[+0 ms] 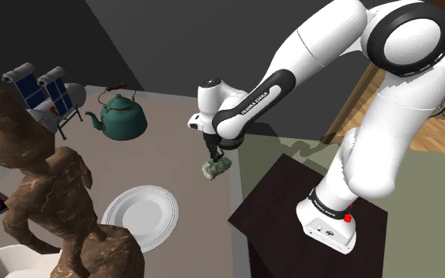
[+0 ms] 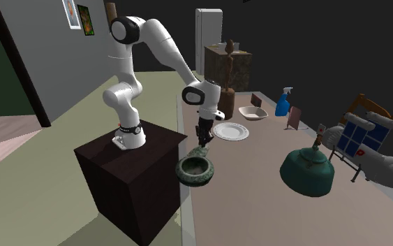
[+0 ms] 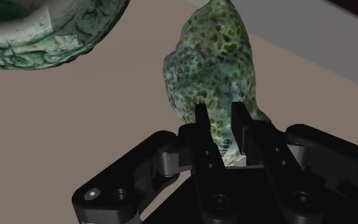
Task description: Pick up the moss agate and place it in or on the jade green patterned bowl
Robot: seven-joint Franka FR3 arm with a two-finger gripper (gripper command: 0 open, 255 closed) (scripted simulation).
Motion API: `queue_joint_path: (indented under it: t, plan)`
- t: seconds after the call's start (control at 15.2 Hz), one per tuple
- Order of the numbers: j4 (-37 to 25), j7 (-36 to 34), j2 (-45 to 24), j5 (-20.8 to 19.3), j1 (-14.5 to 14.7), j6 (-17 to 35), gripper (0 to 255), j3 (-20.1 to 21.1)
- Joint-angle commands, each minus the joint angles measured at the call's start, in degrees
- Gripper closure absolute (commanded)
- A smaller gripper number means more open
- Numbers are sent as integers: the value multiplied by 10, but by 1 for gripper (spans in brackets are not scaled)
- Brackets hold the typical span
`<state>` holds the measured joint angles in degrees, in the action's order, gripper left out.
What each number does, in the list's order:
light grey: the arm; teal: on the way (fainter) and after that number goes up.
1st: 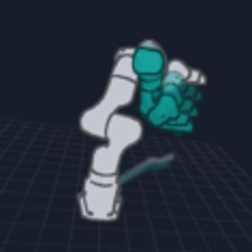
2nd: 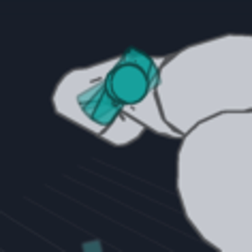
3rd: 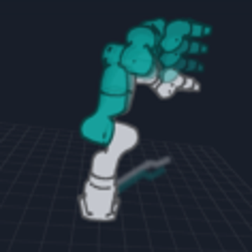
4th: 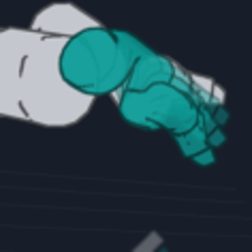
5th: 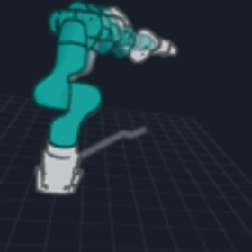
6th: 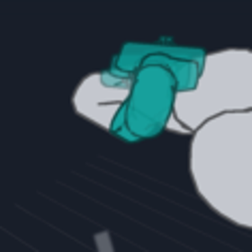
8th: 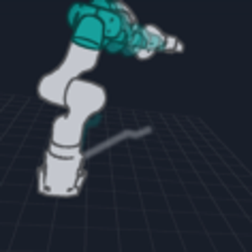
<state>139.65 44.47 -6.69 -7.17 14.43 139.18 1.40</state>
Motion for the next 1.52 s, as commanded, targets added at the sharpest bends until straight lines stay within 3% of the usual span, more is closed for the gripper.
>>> queue_joint_path:
  t: [0.0, 0.4, 0.46, 0.73, 1.19, 1.45]
  plan:
    - [5, 2, -5, 0, -2, -23, 255, -1]
    - [16, -2, 26, 4, 3, -34, 255, 3]
    - [16, -2, 26, 4, 3, -34, 0, 3]
    - [-87, -104, -47, 6, 28, -98, 0, 14]
    - [-67, -109, -81, -2, 27, -44, 0, 10]
    - [-65, -109, -84, -2, 27, -40, 0, 9]
